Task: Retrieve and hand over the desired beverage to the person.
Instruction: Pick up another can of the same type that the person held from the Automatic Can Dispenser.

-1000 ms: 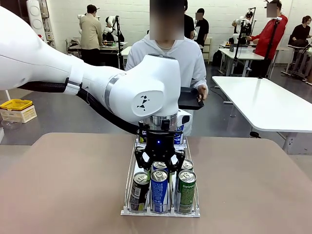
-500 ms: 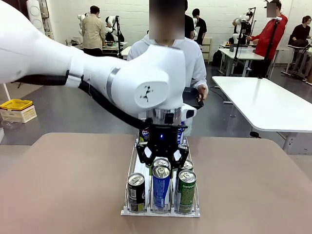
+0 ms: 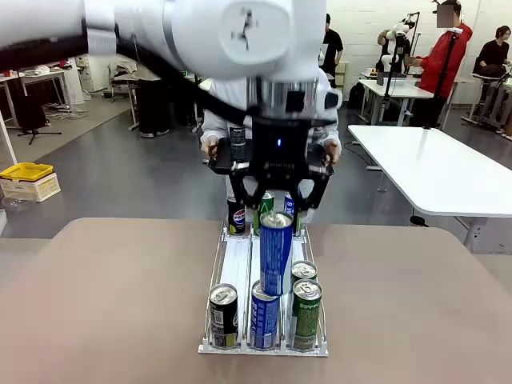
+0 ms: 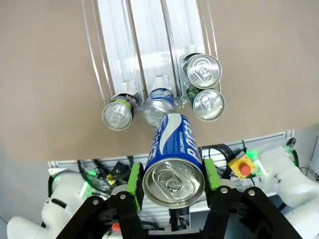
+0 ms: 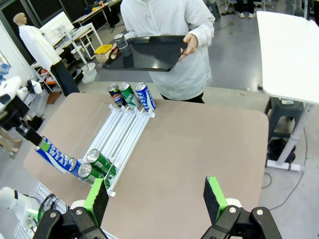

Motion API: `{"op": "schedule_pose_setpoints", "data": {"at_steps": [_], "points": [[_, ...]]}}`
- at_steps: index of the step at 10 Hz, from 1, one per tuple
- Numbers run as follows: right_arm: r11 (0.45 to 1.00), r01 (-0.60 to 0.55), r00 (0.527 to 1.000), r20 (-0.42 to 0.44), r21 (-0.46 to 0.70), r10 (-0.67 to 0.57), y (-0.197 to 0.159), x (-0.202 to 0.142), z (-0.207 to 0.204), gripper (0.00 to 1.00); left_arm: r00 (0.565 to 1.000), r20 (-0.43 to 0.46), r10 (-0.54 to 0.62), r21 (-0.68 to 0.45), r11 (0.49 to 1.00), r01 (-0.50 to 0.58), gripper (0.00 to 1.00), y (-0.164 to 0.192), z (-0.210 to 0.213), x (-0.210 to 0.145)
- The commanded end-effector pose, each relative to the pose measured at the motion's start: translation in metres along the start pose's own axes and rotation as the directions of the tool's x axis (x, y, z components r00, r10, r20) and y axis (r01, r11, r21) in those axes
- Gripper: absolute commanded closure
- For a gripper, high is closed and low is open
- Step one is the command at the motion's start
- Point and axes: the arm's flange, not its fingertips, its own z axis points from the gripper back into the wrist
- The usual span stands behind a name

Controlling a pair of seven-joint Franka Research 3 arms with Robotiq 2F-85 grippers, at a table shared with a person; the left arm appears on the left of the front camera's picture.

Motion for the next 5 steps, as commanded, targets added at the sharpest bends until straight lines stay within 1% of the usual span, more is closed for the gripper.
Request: {"op": "schedule_pose_setpoints", "data": {"at_steps": [1,2,5], "points": [[1.000,0.001,1.000,0.000,0.003,-0.001,0.000,-0.001,-0.002,0.00,1.000,-0.017,0.021,0.030,0.999,-0.021,1.00,-0.013,0.031,0.012],[1.000,0.001,1.000,0.000,0.003,-0.001,0.000,-0.001,-0.002,0.00,0.999,-0.007,0.038,0.049,0.998,-0.037,1.00,-0.017,0.045,0.011],[1.000,0.001,1.000,0.000,0.003,-0.001,0.000,-0.001,-0.002,0.00,0.998,0.020,0.059,0.042,0.997,-0.060,1.00,-0.021,0.077,0.014]]}}
